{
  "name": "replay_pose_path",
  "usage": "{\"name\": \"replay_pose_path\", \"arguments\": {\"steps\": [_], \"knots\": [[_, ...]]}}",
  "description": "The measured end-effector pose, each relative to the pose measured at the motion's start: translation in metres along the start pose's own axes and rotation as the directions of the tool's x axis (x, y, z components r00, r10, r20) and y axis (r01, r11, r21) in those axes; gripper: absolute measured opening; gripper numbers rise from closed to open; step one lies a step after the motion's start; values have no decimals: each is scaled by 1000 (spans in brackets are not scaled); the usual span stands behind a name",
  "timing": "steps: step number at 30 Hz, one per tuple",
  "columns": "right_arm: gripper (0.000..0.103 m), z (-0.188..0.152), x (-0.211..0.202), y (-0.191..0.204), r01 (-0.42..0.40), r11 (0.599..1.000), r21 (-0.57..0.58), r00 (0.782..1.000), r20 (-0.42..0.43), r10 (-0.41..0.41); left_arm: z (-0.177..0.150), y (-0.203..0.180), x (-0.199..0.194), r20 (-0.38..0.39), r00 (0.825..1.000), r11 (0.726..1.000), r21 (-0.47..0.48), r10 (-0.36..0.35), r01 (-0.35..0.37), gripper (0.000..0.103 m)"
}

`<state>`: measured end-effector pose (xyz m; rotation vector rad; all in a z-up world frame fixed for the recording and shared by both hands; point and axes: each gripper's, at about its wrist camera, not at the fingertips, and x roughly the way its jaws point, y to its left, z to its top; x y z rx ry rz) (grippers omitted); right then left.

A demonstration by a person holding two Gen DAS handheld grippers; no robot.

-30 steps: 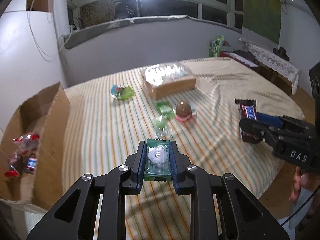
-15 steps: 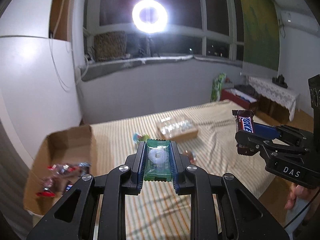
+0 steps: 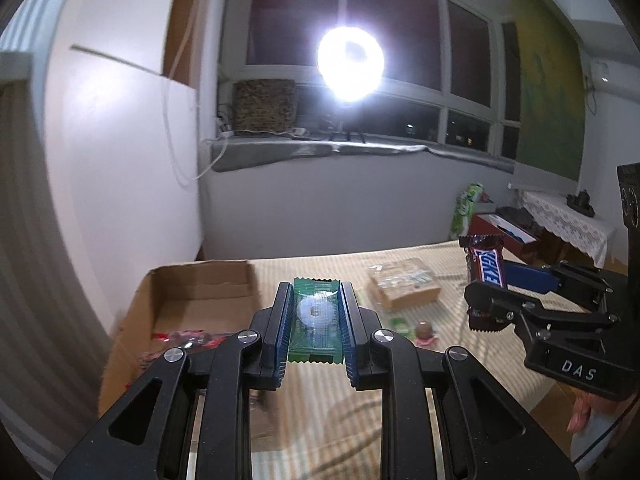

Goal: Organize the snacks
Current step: 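Carry both held snacks over the cardboard box and open both tools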

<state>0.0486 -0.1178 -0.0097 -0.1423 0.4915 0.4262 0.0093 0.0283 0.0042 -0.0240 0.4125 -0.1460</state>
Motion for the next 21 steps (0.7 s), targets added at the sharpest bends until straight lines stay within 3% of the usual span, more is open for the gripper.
{"name": "replay_pose_path", "arguments": {"steps": [12, 21], "knots": [[46, 19, 45, 81, -167, 979, -117, 986, -35, 164, -9, 70, -18, 7, 990, 985, -102, 139, -137, 20], [47, 28, 71, 102, -216, 967, -138, 976, -45, 212, -10, 97, -25, 9, 977, 969, -130, 211, -208, 20]]}}
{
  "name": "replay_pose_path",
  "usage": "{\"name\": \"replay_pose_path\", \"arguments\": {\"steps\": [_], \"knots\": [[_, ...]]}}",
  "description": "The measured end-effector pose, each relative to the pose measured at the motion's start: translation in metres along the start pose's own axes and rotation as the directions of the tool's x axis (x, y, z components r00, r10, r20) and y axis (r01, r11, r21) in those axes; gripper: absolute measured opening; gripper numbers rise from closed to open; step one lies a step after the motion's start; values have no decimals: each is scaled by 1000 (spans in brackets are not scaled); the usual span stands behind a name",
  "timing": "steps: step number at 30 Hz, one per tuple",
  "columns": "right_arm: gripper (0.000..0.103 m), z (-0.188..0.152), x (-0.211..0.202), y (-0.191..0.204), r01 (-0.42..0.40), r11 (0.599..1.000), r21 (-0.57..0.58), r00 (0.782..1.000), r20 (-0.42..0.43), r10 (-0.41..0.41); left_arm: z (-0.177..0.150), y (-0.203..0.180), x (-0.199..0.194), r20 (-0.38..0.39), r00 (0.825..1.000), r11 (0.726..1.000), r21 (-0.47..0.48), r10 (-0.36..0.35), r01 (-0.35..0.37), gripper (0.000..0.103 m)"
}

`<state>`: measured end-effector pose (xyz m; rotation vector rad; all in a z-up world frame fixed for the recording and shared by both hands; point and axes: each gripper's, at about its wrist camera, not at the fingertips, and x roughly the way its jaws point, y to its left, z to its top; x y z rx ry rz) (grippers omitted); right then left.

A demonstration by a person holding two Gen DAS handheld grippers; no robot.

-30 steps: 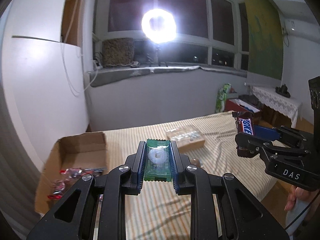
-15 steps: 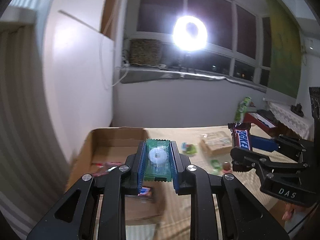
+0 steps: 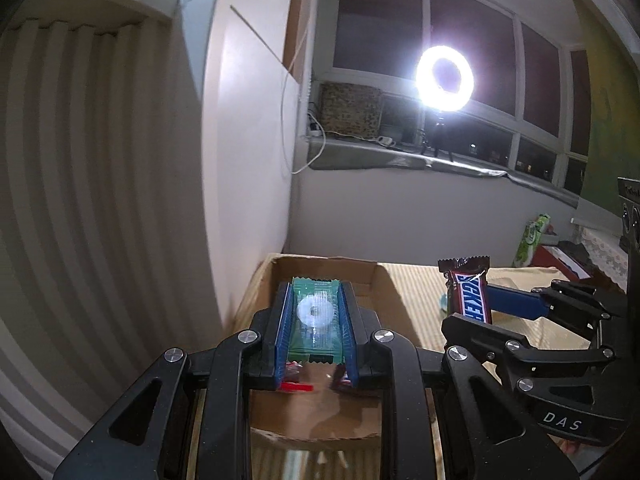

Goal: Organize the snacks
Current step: 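Carry both held snacks over the cardboard box and open both tools, then move both open tools back over the remaining snacks on the bed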

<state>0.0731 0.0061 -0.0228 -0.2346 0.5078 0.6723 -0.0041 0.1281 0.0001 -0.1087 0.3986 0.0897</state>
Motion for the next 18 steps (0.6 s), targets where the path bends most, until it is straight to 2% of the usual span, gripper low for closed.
{"name": "replay_pose_path", "arguments": {"steps": [9, 12, 13, 14, 16, 18], "knots": [[47, -5, 52, -9, -46, 999, 15, 997, -68, 47, -7, 10, 33, -57, 998, 1000, -10, 17, -17, 20], [52, -9, 74, -10, -60, 998, -1, 992, -112, 59, -10, 13, 53, -98, 995, 1000, -24, 14, -16, 22], [56, -11, 79, -10, -54, 999, -7, 992, -115, 53, -9, 16, 60, -114, 994, 999, -36, 4, -8, 30], [59, -13, 81, -10, -55, 998, -12, 992, -117, 54, -11, 19, 62, -123, 992, 999, -44, 0, -5, 56], [63, -15, 82, -12, -47, 999, -11, 993, -106, 45, -12, 27, 67, -122, 992, 996, -83, 19, -29, 84], [63, -15, 81, -17, -43, 999, 5, 994, -102, 44, -11, 33, 65, -118, 993, 993, -110, 17, -31, 83]]}}
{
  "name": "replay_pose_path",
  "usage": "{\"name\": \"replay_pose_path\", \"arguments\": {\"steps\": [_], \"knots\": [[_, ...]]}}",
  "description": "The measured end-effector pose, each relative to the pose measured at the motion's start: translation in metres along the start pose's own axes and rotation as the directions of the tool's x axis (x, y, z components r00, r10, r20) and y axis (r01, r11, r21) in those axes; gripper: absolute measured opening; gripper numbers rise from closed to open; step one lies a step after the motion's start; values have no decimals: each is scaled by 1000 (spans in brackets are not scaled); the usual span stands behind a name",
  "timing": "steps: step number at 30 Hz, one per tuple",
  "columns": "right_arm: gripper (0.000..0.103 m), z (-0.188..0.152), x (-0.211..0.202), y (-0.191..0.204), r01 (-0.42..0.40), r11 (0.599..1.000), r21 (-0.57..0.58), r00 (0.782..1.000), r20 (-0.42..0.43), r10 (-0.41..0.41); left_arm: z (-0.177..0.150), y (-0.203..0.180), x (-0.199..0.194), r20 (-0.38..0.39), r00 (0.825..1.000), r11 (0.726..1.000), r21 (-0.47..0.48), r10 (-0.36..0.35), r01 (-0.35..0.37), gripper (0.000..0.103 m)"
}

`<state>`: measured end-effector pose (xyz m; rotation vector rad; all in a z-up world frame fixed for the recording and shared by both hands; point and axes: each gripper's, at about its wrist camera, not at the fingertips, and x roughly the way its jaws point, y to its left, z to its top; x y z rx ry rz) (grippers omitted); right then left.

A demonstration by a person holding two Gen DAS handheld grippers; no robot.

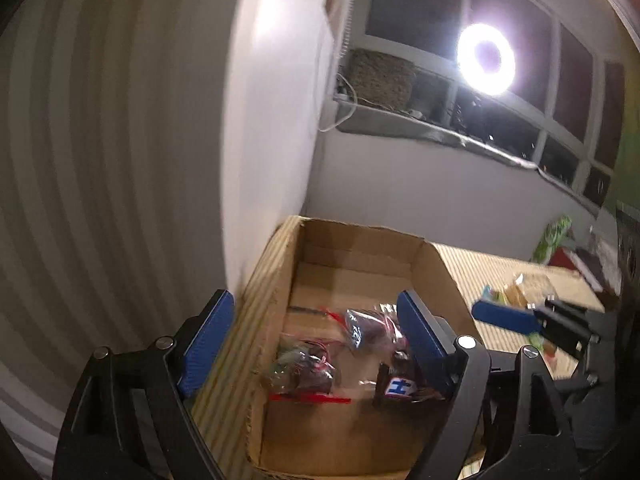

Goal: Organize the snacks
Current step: 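Move both open tools back over the remaining snacks on the bed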

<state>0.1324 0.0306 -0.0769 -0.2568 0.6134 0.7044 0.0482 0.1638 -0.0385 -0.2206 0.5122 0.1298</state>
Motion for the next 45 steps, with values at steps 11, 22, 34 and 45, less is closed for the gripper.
{"name": "replay_pose_path", "arguments": {"steps": [11, 22, 34, 45], "knots": [[63, 1, -22, 16, -11, 1000, -3, 999, 53, 11, 6, 17, -23, 41, 998, 998, -44, 39, -37, 83], [63, -19, -60, -4, -14, 998, 67, 994, 110, 7, 9, -2, -40, 57, 997, 998, 13, 55, -56, 83], [63, -69, -125, -77, 62, 972, 226, 981, 167, -101, 2, -100, -47, 43, 998, 979, 200, -37, 27, 84], [65, -127, -198, -143, 213, 892, 398, 943, 156, -295, -15, -196, -47, 5, 984, 918, 362, -178, 164, 84]]}}
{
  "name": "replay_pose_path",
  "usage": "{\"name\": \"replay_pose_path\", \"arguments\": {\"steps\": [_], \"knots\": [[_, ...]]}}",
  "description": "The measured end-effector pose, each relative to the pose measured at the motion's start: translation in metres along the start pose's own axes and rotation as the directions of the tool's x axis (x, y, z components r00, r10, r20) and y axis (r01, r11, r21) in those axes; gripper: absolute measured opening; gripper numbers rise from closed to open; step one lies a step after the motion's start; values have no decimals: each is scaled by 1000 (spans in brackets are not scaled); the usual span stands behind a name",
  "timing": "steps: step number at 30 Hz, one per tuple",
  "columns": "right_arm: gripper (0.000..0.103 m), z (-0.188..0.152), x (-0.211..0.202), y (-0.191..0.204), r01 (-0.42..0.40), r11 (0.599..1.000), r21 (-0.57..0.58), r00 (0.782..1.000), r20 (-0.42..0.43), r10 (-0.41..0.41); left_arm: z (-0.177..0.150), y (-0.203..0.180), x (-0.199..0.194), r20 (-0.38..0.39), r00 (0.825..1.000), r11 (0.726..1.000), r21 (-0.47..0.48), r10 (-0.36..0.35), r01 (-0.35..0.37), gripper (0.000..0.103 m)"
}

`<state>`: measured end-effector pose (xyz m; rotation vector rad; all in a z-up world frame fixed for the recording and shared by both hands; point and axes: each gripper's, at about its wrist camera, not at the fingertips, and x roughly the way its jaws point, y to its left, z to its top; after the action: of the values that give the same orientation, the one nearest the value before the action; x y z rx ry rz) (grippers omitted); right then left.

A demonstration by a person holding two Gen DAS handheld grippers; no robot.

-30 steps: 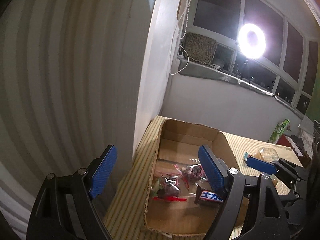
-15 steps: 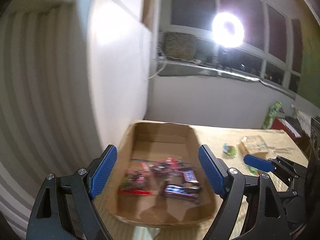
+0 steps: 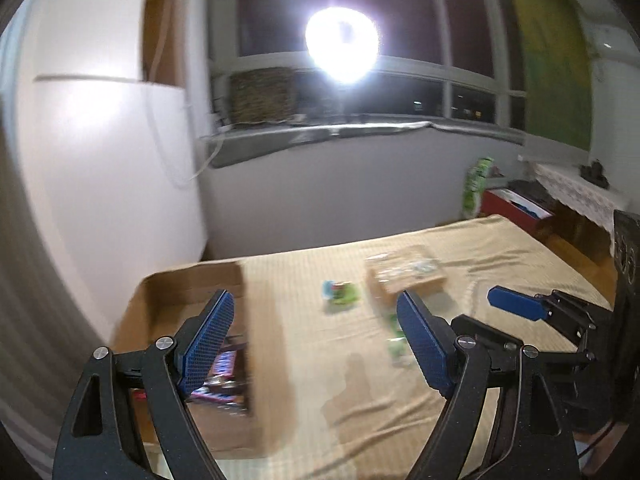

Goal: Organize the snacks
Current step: 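Move both open tools back over the remaining snacks on the bed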

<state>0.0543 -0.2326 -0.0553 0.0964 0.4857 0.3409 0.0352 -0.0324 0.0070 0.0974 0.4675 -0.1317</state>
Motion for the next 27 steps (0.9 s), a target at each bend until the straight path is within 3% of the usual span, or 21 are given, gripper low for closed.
{"name": "replay_pose_path", "arguments": {"steps": [10, 16, 21, 27], "knots": [[65, -5, -14, -24, 23, 999, 33, 999, 22, -24, 0, -36, -4, -8, 999, 997, 61, -43, 44, 84], [65, -13, 1, -24, 31, 999, 30, 999, -16, -31, -3, -42, 4, -28, 998, 996, 70, -47, 49, 84], [65, -37, 22, -29, 58, 998, 32, 993, -103, -54, -24, -43, 30, -94, 994, 997, 49, -56, 61, 84], [65, -53, 36, -37, 80, 996, 35, 983, -169, -73, -68, -41, 65, -227, 972, 997, 12, -68, 73, 84]]}}
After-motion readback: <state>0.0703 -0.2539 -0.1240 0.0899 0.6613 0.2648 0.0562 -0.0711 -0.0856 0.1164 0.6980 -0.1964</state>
